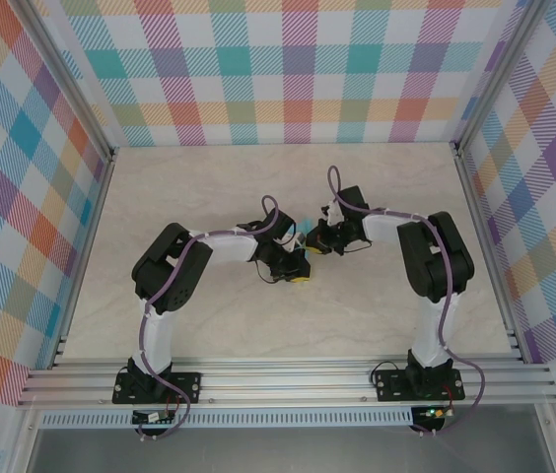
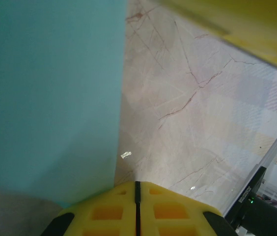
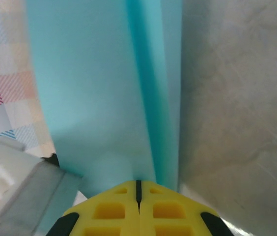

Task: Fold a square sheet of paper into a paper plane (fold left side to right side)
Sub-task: Fold the wing for the fifth time at the center of the table.

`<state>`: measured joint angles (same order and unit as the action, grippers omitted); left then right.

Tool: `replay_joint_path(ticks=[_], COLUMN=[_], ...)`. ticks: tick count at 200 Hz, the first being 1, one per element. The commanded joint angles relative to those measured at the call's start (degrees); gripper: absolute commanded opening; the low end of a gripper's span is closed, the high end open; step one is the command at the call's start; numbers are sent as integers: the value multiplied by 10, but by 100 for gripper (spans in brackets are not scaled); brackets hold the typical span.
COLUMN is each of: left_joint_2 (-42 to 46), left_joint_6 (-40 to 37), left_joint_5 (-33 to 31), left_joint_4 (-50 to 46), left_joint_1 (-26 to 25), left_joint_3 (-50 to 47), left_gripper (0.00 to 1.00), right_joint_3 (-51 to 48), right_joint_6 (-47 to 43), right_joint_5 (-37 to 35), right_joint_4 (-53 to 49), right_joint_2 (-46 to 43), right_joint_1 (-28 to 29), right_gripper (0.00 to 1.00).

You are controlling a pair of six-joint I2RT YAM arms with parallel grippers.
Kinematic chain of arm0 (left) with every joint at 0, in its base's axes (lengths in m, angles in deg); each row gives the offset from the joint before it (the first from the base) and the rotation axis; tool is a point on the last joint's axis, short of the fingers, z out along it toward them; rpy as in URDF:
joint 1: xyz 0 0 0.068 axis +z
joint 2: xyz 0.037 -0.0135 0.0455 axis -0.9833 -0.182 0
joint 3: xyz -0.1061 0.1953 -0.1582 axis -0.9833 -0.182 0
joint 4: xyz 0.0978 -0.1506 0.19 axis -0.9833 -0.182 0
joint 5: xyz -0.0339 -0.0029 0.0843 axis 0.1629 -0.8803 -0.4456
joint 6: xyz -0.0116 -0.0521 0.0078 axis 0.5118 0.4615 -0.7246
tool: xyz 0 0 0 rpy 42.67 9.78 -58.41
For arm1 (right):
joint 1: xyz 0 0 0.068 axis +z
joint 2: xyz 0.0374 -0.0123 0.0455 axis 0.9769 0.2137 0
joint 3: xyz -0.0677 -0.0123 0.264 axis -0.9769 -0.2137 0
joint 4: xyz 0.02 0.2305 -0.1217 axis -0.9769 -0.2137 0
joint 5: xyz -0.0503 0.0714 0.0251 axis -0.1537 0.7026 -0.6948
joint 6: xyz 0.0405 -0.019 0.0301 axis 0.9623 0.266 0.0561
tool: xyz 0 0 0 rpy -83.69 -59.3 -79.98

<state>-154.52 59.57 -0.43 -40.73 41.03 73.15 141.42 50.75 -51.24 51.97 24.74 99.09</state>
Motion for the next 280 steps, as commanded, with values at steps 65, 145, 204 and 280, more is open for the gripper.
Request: replay_joint_path(ticks=[65,145,204,280], left_joint_2=[-24,-11,20,113], left_joint_6=[-5,-8,-12,-19], left_joint_5=[-21,-13,20,83], left_joint_4=[-51,-41,13,54], left_joint_1=[4,5,5,14], left_joint_3=[1,-8,-35,-12], left_gripper=[6,6,9,30], right_joint_3=[65,84,52,5], right_joint_6=[-21,-33,-58,-82], right_joint_5=[-50,-48,-47,-61], right_joint_4=[-29,-22,-26,-42], right_joint_2=[58,31,-32,-68], right_joint_1=[7,-16,-32,-33], right_gripper=[3,5,9,15])
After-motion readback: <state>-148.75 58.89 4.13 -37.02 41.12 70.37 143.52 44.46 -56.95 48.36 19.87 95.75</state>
